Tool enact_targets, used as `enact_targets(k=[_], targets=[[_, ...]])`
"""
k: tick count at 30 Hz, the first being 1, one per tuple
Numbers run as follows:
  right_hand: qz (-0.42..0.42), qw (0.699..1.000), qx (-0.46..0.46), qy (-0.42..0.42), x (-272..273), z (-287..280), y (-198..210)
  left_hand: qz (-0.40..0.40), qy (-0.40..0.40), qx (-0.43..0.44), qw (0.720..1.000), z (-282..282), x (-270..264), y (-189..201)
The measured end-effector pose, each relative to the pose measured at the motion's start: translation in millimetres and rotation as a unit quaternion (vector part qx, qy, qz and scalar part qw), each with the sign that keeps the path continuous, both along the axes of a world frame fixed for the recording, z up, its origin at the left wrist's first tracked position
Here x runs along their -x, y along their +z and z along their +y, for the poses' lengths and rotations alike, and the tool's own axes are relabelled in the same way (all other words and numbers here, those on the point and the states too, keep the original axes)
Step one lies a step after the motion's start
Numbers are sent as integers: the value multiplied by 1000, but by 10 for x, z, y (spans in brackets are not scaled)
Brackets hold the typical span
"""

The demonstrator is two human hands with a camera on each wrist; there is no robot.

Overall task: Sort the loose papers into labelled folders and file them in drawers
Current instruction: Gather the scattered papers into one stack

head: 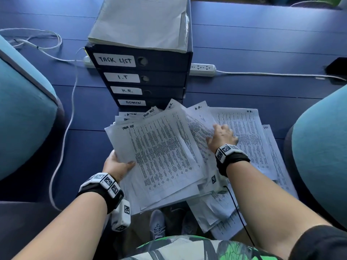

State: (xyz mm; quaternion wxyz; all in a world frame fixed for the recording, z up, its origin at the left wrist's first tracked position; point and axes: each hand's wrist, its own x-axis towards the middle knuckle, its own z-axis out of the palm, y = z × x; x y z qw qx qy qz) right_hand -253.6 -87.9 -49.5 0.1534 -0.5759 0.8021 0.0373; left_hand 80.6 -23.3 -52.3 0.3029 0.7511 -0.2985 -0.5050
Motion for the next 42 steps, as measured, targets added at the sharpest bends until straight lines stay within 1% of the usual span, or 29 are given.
enact_targets(k=[2, 5, 7, 9, 12, 15, 16, 18, 21, 22, 24, 26, 27, 28, 30, 31, 32, 33, 34, 35, 36, 37, 39, 42], targets=[[-7, 1000, -4, -13, 14, 16, 19, 1, 1, 0, 1000, -8, 4, 1], [-23, 997, -59, -44, 49, 56, 19, -5, -2, 2, 1000, -14, 3, -22], [-13, 995, -81, -61, 73, 91, 28, -9, -4, 3, 1000, -18, 3, -37], [-19, 995, -76, -68, 81, 120, 43, -10, -3, 5, 1000, -20, -3, -63], [-65, 994, -40, -82, 57, 143, 80, -6, -5, 6, 1000, -25, -21, -100], [-85, 990, -52, -103, 43, 129, 122, -2, -8, 6, 1000, -34, -38, -125], [-90, 989, -57, -100, 45, 132, 133, -1, -7, 7, 1000, -33, -38, -125], [-103, 991, -59, -67, 51, 152, 143, 0, -5, 8, 1000, -33, -35, -129], [-115, 993, -12, -26, 40, 206, 212, 12, 1, 6, 1000, -31, -54, -157], [-122, 992, 17, -36, 37, 225, 245, 17, -1, 1, 1000, -29, -67, -155], [-134, 982, 106, -82, 42, 240, 331, 25, -6, -3, 1000, -21, -75, -127], [-134, 961, 215, -108, 50, 240, 405, 27, -9, -1, 1000, -14, -77, -105], [-141, 944, 278, -107, 71, 230, 437, 28, -8, 1, 1000, -9, -63, -95], [-155, 921, 346, -92, 73, 212, 490, 23, -10, 1, 1000, -7, -58, -83], [-181, 856, 483, -29, 75, 184, 622, 19, -7, 0, 1000, -1, -35, -60], [-196, 825, 530, 8, 62, 166, 711, 23, -2, 1, 1000, 1, -29, -55], [-209, 803, 556, 37, 25, 157, 811, 25, 2, 1, 1000, 0, -26, -52], [-219, 788, 572, 61, -14, 153, 895, 26, 5, 0, 1000, -1, -24, -59], [-229, 782, 575, 74, -61, 151, 970, 27, 4, -1, 1000, 5, -14, -41], [-243, 780, 571, 78, -114, 143, 1023, 28, 5, 0, 1000, 7, -14, -43], [-261, 786, 556, 70, -169, 143, 1068, 29, 1, 0, 1000, 11, -2, -25], [-284, 799, 528, 49, -221, 149, 1082, 36, 4, -2, 999, 12, 0, -16], [-328, 836, 440, -4, -303, 182, 1019, 54, 14, -2, 998, 17, -1, 5], [-352, 892, 277, -56, -368, 280, 746, 86, 25, 13, 996, 28, 5, 42]])
